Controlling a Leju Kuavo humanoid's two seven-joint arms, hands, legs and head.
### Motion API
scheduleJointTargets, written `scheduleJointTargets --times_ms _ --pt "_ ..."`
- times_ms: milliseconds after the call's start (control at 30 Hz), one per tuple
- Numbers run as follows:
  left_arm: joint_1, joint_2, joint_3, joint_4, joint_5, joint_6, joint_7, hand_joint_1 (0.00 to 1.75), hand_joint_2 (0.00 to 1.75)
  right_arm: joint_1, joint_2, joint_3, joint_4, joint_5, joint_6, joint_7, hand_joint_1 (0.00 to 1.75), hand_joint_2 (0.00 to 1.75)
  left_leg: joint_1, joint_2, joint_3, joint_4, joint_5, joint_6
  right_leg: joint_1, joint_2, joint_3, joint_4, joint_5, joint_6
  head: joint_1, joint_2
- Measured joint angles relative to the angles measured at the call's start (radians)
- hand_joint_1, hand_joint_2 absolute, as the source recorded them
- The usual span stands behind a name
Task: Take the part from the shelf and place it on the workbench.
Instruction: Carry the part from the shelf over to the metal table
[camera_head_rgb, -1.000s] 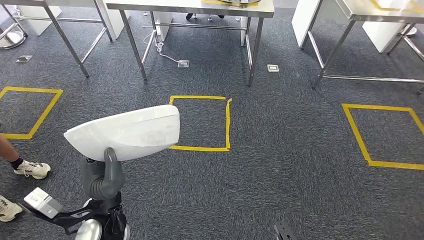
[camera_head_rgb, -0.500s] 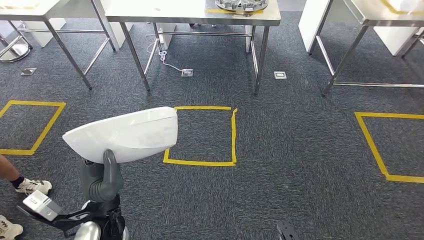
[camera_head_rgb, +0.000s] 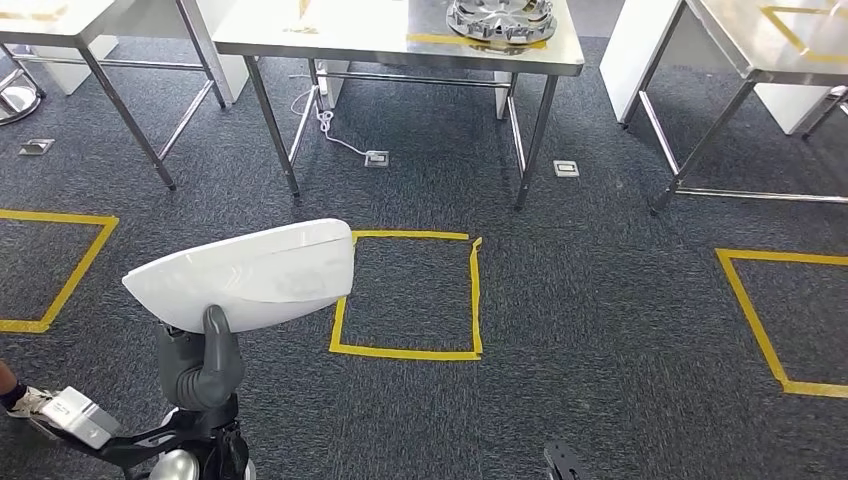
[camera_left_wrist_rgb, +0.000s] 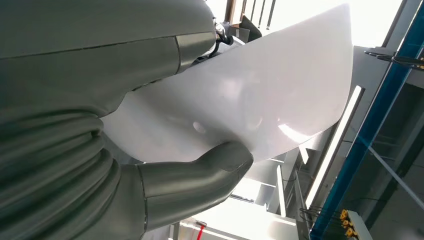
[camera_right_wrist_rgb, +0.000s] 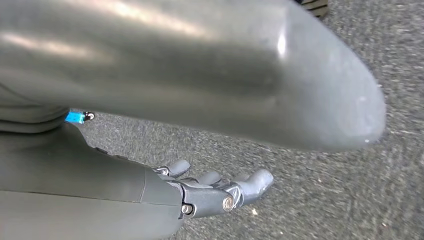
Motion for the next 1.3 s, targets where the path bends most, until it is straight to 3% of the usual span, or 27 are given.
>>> scheduleJointTargets --times_ms 67,100,133,200,233,267,367,400,467,533,600,633,667,733,767,800,867,900,967,1000,1067,1100,1133,1200,1233,1267,1300 --pt "0.002 0.000 0.000 0.000 0.000 0.000 0.000 1.75 1.75 0.003 0.000 0.000 0.000 -0.002 -0.002 -0.002 0.00 0.00 -0.003 -0.004 0.034 -0.003 -0.027 0.002 0.002 0.000 -0.065 0.031 -0.067 0.001 0.001 0.000" --pt "0.002 0.000 0.000 0.000 0.000 0.000 0.000 1.75 1.75 0.004 0.000 0.000 0.000 -0.003 -0.004 -0.003 0.00 0.00 -0.004 -0.006 0.053 -0.003 -0.042 0.001 0.004 0.000 -0.080 0.009 -0.073 -0.002 0.001 0.000" --pt "0.002 -0.001 0.000 0.000 0.000 0.000 0.000 1.75 1.75 0.005 0.000 0.000 0.000 -0.003 -0.007 -0.004 0.00 0.00 -0.006 -0.007 0.074 -0.003 -0.057 0.001 0.006 0.000 -0.085 -0.037 -0.045 -0.008 0.002 0.000" --pt "0.003 -0.001 0.000 0.001 0.000 -0.001 0.000 1.75 1.75 0.007 0.000 0.000 0.000 -0.003 -0.013 -0.003 0.00 0.00 -0.010 -0.008 0.109 -0.003 -0.089 -0.001 0.014 -0.001 -0.085 -0.149 0.079 -0.023 0.002 0.000" --pt "0.003 -0.001 0.000 0.002 0.000 -0.001 0.000 1.75 1.75 0.009 0.000 0.000 0.000 -0.004 -0.016 0.001 0.00 0.00 -0.012 -0.010 0.121 -0.003 -0.105 -0.004 0.019 -0.001 -0.082 -0.187 0.130 -0.029 0.001 0.000" --pt "0.004 -0.001 0.000 0.003 0.000 -0.001 0.001 1.75 1.75 0.011 0.000 0.000 0.000 -0.007 -0.020 0.004 0.00 0.00 -0.013 -0.013 0.133 -0.003 -0.117 -0.009 0.023 0.000 -0.076 -0.210 0.161 -0.034 0.000 0.000" --pt "0.003 -0.001 0.000 0.002 0.000 -0.001 0.001 1.75 1.75 0.009 -0.001 -0.001 0.000 -0.015 -0.023 0.005 0.00 0.00 -0.013 -0.015 0.158 0.018 -0.121 -0.024 0.023 0.006 -0.038 -0.229 0.169 -0.049 -0.001 0.000" --pt "0.002 0.000 0.000 0.002 0.000 -0.001 0.000 1.75 1.75 0.007 -0.001 -0.002 0.000 -0.017 -0.023 0.005 0.00 0.00 -0.012 -0.013 0.146 0.049 -0.116 -0.029 0.021 0.009 -0.022 -0.233 0.165 -0.056 -0.003 0.000" --pt "0.002 0.001 0.000 0.003 0.000 -0.001 0.000 1.75 1.75 0.004 -0.002 -0.003 0.000 -0.021 -0.023 0.006 0.00 0.00 -0.008 -0.009 0.080 0.150 -0.127 -0.040 0.018 0.015 0.008 -0.237 0.146 -0.065 -0.007 0.000" --pt "0.004 0.002 0.000 0.007 0.000 -0.001 0.000 1.75 1.75 0.004 -0.002 -0.006 0.000 -0.024 -0.023 0.006 0.00 0.00 -0.003 -0.006 -0.007 0.236 -0.187 -0.049 0.016 0.026 0.034 -0.237 0.122 -0.067 -0.008 0.000" --pt "0.006 0.002 0.000 0.011 0.000 -0.001 0.000 1.75 1.75 0.006 -0.002 -0.008 0.000 -0.025 -0.023 0.006 0.00 0.00 0.000 -0.006 -0.063 0.240 -0.243 -0.053 0.013 0.044 0.070 -0.238 0.093 -0.065 -0.008 0.000" --pt "0.007 0.002 0.000 0.012 0.000 -0.001 0.000 1.75 1.75 0.006 -0.002 -0.008 0.000 -0.025 -0.022 0.006 0.00 0.00 0.001 -0.009 -0.076 0.209 -0.234 -0.054 0.011 0.055 0.090 -0.238 0.077 -0.063 -0.008 0.000" --pt "0.008 0.003 0.000 0.013 0.000 -0.001 0.000 1.75 1.75 0.007 -0.001 -0.009 0.000 -0.026 -0.022 0.006 0.00 0.00 0.002 -0.017 -0.082 0.160 -0.184 -0.055 0.009 0.066 0.107 -0.238 0.061 -0.060 -0.008 0.000" --pt "0.012 0.005 0.001 0.017 0.000 -0.001 -0.001 1.75 1.75 0.004 0.000 -0.010 0.000 -0.026 -0.022 0.008 0.00 0.00 0.000 -0.044 -0.086 0.069 -0.034 -0.054 0.006 0.089 0.134 -0.236 0.032 -0.050 -0.011 0.000" --pt "0.014 0.006 0.001 0.018 -0.001 -0.001 -0.002 1.75 1.75 0.002 0.000 -0.010 0.000 -0.026 -0.022 0.010 0.00 0.00 -0.002 -0.053 -0.083 0.045 0.021 -0.050 0.005 0.101 0.140 -0.238 0.021 -0.044 -0.013 0.000" --pt "0.015 0.007 0.002 0.020 -0.001 -0.001 -0.003 1.75 1.75 0.001 0.000 -0.011 0.000 -0.027 -0.022 0.012 0.00 0.00 -0.004 -0.054 -0.079 0.036 0.044 -0.042 0.005 0.111 0.147 -0.237 0.017 -0.037 -0.016 0.000" --pt "0.011 0.004 0.002 0.020 -0.001 -0.002 -0.005 1.75 1.75 0.003 -0.001 -0.013 0.000 -0.027 -0.023 0.016 0.00 0.00 -0.004 -0.037 -0.056 0.026 0.041 -0.025 0.005 0.114 0.147 -0.227 0.023 -0.025 -0.017 0.000" --pt "0.008 0.002 0.002 0.019 0.000 -0.002 -0.006 1.75 1.75 0.003 -0.001 -0.014 0.000 -0.028 -0.023 0.017 0.00 0.00 -0.003 -0.027 -0.043 0.018 0.035 -0.017 0.007 0.093 0.138 -0.202 0.032 -0.020 -0.015 0.000" --pt "0.006 -0.001 0.002 0.020 0.000 -0.003 -0.008 1.75 1.75 0.000 -0.002 -0.015 0.000 -0.030 -0.025 0.017 0.00 0.00 -0.004 -0.008 -0.013 0.005 0.021 -0.006 0.009 0.036 0.078 -0.110 0.028 -0.012 -0.011 0.000" --pt "0.006 -0.001 0.002 0.021 0.000 -0.003 -0.008 1.75 1.75 -0.002 -0.001 -0.016 0.000 -0.032 -0.025 0.016 0.00 0.00 -0.005 0.000 0.000 0.001 0.011 -0.002 0.010 0.013 0.035 -0.055 0.010 -0.009 -0.009 0.000" --pt "0.006 -0.001 0.002 0.024 0.000 -0.004 -0.008 1.75 1.75 -0.001 -0.001 -0.017 0.000 -0.033 -0.029 0.013 0.00 0.00 -0.007 0.011 0.024 -0.001 -0.011 0.000 0.010 0.001 -0.042 0.011 -0.041 -0.006 -0.008 0.000" --pt "0.006 -0.001 0.002 0.025 0.000 -0.004 -0.008 1.75 1.75 0.002 -0.001 -0.018 0.000 -0.033 -0.031 0.011 0.00 0.00 -0.008 0.015 0.038 -0.001 -0.023 0.001 0.010 0.000 -0.063 0.006 -0.049 -0.006 -0.008 0.000" --pt "0.006 -0.001 0.002 0.026 0.000 -0.004 -0.008 1.75 1.75 0.004 -0.001 -0.019 0.000 -0.032 -0.033 0.010 0.00 0.00 -0.010 0.018 0.054 -0.001 -0.036 0.001 0.011 0.000 -0.070 -0.027 -0.030 -0.010 -0.007 0.000" --pt "0.006 -0.001 0.002 0.028 0.000 -0.004 -0.008 1.75 1.75 0.007 -0.001 -0.022 0.000 -0.031 -0.036 0.009 0.00 0.00 -0.013 0.023 0.085 -0.002 -0.060 0.002 0.019 -0.005 -0.055 -0.142 0.079 -0.026 -0.007 0.000" --pt "0.006 -0.001 0.002 0.030 0.000 -0.004 -0.008 1.75 1.75 0.008 -0.002 -0.023 0.000 -0.030 -0.035 0.009 0.00 0.00 -0.015 0.023 0.098 -0.002 -0.071 0.000 0.024 -0.008 -0.046 -0.187 0.118 -0.034 -0.007 0.000" --pt "0.006 -0.001 0.002 0.031 0.000 -0.004 -0.008 1.75 1.75 0.008 -0.002 -0.024 0.000 -0.029 -0.035 0.008 0.00 0.00 -0.015 0.023 0.107 -0.003 -0.082 -0.003 0.028 -0.009 -0.037 -0.215 0.142 -0.042 -0.008 0.000" --pt "0.006 0.000 0.002 0.032 0.000 -0.005 -0.008 1.75 1.75 0.009 -0.002 -0.024 0.000 -0.029 -0.035 0.008 0.00 0.00 -0.015 0.021 0.118 -0.002 -0.088 -0.008 0.032 -0.009 -0.031 -0.227 0.148 -0.047 -0.008 0.000"
